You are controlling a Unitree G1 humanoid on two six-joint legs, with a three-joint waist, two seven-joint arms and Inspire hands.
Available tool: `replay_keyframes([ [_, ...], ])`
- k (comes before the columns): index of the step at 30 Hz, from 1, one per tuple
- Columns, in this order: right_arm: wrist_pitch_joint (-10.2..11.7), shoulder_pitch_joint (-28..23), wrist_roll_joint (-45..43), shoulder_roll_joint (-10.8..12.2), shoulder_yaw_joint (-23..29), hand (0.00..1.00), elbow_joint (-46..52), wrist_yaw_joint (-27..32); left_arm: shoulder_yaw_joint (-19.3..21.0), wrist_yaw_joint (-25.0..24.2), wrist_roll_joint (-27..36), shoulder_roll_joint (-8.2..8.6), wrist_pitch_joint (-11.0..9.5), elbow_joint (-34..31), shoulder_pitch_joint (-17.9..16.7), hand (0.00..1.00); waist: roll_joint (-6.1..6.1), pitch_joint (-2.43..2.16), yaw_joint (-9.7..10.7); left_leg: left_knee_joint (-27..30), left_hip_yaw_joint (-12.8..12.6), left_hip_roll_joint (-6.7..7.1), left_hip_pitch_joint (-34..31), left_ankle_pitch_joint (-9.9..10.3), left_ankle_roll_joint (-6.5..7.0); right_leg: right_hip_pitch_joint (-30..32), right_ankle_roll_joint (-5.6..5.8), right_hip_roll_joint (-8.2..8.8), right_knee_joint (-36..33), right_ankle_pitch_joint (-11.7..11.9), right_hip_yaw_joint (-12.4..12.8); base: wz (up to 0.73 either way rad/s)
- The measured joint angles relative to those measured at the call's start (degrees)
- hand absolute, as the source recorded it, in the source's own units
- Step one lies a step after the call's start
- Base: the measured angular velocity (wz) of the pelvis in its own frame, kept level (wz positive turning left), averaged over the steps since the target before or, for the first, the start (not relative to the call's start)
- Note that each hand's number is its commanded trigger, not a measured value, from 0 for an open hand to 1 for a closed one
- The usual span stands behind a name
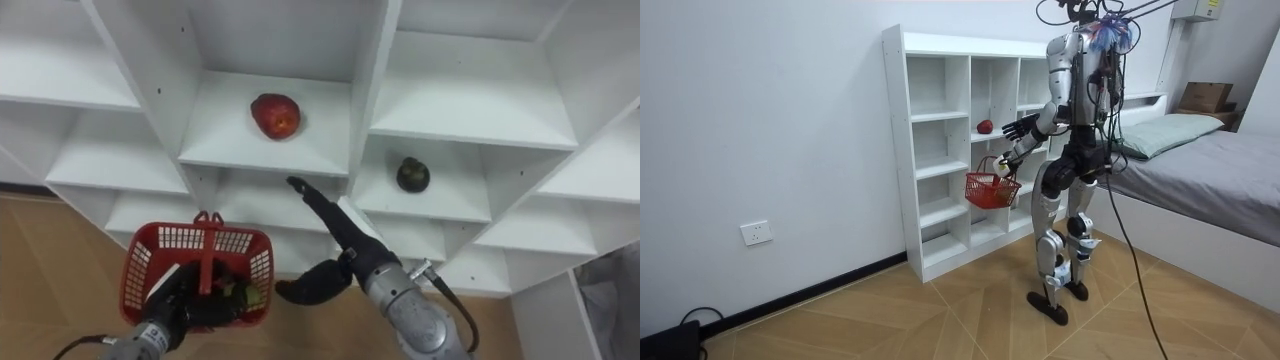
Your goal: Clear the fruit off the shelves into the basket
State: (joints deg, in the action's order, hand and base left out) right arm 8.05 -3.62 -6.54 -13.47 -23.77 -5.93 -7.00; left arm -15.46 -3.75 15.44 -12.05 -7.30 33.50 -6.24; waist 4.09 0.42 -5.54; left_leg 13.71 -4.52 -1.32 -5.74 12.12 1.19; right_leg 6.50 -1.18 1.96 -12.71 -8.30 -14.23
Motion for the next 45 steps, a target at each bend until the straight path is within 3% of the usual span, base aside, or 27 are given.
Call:
replay_keyframes([
  [9,0.06,1.1,-0.02,-0.29,0.32,0.0,4.67,1.76,1.25,1.11,-2.31,1.39,-0.39,2.03,0.15,1.0,0.72,0.53,-1.13,-0.07,0.04,-0.03,-0.57,0.0,-0.02,0.17,0.0,-0.1,-0.06,0.01,-0.07,0.01],
  [20,0.82,7.51,-0.02,1.6,0.39,0.0,5.1,4.02,3.74,0.98,-3.87,2.0,-0.42,3.64,0.35,1.0,2.01,1.03,-1.3,0.16,0.81,-0.02,-0.6,-0.01,-0.02,0.01,0.0,-0.08,-0.11,0.01,-0.08,0.01],
  [33,2.16,9.98,0.66,2.33,0.85,0.0,3.22,16.68,4.09,1.04,-4.4,2.12,-0.48,5.71,0.44,1.0,2.02,1.08,-1.33,0.61,2.8,0.09,-0.61,0.02,-0.06,-1.49,0.0,-0.04,0.16,0.01,-1.15,0.09],
  [41,2.46,14.83,-0.77,1.14,2.8,0.0,-3.37,22.1,5.29,0.93,-7.43,1.86,0.59,8.21,0.22,1.0,2.21,1.05,-2.2,0.09,3.56,0.37,-0.98,-0.57,-0.32,-1.25,0.0,0.06,0.17,0.01,-2.42,0.05],
  [45,2.66,17.92,-0.76,0.72,3.03,0.0,-5.78,26.28,5.28,0.77,-8.85,1.5,0.92,8.74,0.25,1.0,2.71,0.77,-2.64,0.05,4.79,0.6,-1.25,-1.07,-0.58,-1.24,0.0,0.12,0.19,0.01,-3.52,0.19],
])
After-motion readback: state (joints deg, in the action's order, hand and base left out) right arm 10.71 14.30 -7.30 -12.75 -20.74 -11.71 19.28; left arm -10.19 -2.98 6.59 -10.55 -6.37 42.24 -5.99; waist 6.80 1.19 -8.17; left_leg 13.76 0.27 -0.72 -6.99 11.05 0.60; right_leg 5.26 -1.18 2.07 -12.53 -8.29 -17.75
